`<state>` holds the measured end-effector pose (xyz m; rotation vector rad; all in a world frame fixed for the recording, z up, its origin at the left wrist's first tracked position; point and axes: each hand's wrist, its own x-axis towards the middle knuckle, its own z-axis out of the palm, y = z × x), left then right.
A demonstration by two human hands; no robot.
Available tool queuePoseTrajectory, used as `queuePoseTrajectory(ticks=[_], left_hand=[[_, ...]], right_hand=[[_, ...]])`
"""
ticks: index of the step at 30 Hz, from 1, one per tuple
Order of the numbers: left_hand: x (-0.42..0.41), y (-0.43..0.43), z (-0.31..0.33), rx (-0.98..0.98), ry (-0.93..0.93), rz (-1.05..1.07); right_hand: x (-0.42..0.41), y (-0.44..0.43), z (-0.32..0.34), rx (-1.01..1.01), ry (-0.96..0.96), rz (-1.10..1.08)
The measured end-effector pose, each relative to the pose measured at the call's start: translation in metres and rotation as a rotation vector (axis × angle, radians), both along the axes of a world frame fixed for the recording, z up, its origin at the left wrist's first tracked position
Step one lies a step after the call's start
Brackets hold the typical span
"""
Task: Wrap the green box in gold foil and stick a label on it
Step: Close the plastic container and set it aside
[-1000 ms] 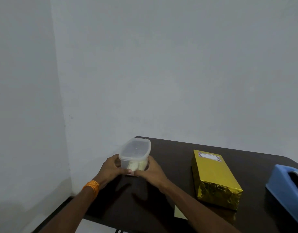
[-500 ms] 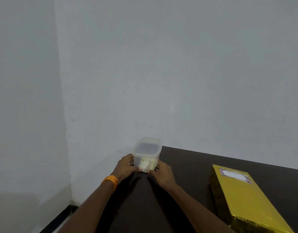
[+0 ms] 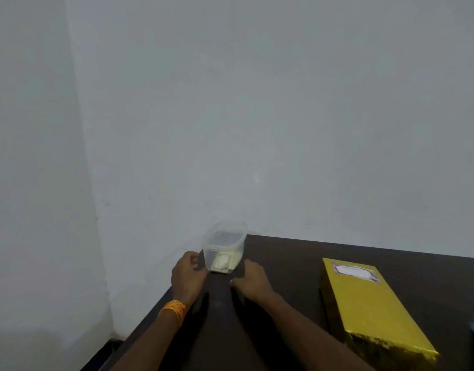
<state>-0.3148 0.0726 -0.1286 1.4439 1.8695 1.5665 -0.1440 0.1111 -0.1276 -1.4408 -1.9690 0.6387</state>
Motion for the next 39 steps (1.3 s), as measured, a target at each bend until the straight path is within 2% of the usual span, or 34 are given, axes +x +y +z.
queuePoseTrajectory(ticks=[2,4,10,14,17,20,26,29,34,39], left_hand=[[0.011,-0.017,0.006,0.075,0.046,0.066],[0.025,-0.031,0.021,0.128,0.067,0.042],[0.126,-0.058,0.074,0.240,0.061,-0.230],[0.218,-0.071,0.095,0.274,0.123,-0.388],[0.280,-0.082,0.105,0.284,0.057,-0.486],[0.328,-0.093,0.103,0.221,-0.016,-0.577],[0.415,-0.097,0.071,0.006,-0.004,-0.776],[0.441,-0.098,0.056,-0.094,0.037,-0.819],[0.465,-0.097,0.033,-0.291,0.043,-0.905],[0.475,-0.090,0.017,-0.315,-0.057,-0.905]], right_hand=[[0.012,-0.015,0.006,0.006,-0.011,-0.007],[0.027,-0.034,0.019,0.058,0.001,-0.032],[0.114,-0.093,0.064,0.286,-0.060,-0.131],[0.184,-0.125,0.101,0.330,0.018,-0.207],[0.235,-0.149,0.118,0.393,0.048,-0.271],[0.284,-0.168,0.115,0.451,0.026,-0.385],[0.363,-0.219,0.080,0.513,0.014,-0.646],[0.385,-0.237,0.060,0.450,0.065,-0.693],[0.410,-0.244,0.024,0.205,0.147,-0.717],[0.417,-0.235,0.009,0.191,0.191,-0.688]])
